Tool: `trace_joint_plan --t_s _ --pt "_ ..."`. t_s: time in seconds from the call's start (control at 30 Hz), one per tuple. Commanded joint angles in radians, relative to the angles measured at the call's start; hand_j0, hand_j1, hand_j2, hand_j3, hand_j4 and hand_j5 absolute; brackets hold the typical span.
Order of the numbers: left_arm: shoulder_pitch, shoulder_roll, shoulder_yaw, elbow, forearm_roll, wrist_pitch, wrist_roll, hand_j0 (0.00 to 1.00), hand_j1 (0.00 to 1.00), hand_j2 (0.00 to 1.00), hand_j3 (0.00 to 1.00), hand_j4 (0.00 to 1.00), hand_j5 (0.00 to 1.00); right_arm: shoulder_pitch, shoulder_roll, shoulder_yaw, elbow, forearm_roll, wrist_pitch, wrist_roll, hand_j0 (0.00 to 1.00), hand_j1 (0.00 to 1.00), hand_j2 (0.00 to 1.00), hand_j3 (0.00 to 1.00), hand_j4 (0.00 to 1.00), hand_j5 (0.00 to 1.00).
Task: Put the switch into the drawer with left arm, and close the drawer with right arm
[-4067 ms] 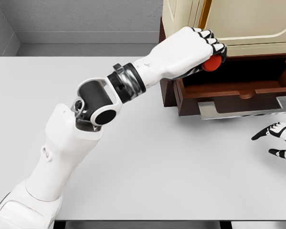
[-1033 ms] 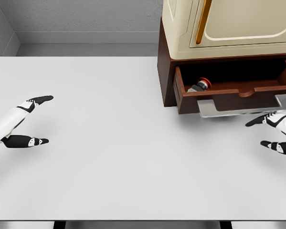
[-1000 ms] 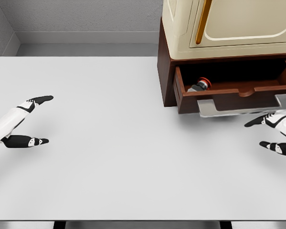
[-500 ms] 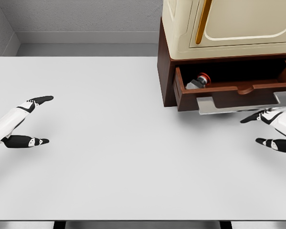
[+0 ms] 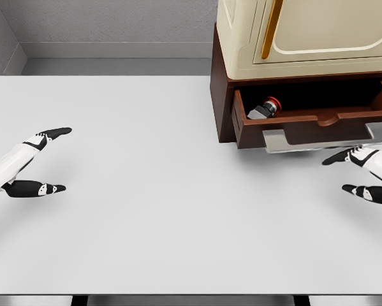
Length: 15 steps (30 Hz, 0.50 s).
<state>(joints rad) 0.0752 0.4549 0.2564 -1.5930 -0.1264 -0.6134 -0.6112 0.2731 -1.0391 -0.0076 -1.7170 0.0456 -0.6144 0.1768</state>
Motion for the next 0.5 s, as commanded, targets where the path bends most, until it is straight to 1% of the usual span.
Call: trace_joint_plan --t_s 0.0,0.07,0.27,0.37,0.47 --pt "0.002 0.001 0.0 -0.001 0.008 0.003 0.0 1.0 1.0 1.0 1.0 1.0 1.0 -0.003 -0.001 0.003 -0.009 -0.044 0.004 -0.011 0.72 0.72 0.72 0.72 0.72 0.72" --pt "0.0 0.001 0.0 -0.001 0.008 0.003 0.0 1.0 1.0 1.0 1.0 1.0 1.0 -0.02 0.001 0.004 -0.009 -0.044 0.004 -0.01 0.72 0.72 0.72 0.72 0.72 0.72" --pt "0.003 0.001 0.0 -0.001 0.008 0.003 0.0 1.0 1.0 1.0 1.0 1.0 1.0 -0.135 0.002 0.078 -0.007 -0.044 0.004 -0.01 0.73 0.73 0.73 0.73 0.73 0.73" --pt "0.003 0.001 0.0 -0.001 0.008 0.003 0.0 1.0 1.0 1.0 1.0 1.0 1.0 -0.144 0.002 0.081 -0.007 -0.044 0.004 -0.01 0.73 0.73 0.73 0.73 0.73 0.73" --pt "0.003 0.001 0.0 -0.001 0.008 0.003 0.0 1.0 1.0 1.0 1.0 1.0 1.0 -0.14 -0.001 0.107 0.0 -0.041 0.004 -0.008 0.73 0.73 0.73 0.73 0.73 0.73"
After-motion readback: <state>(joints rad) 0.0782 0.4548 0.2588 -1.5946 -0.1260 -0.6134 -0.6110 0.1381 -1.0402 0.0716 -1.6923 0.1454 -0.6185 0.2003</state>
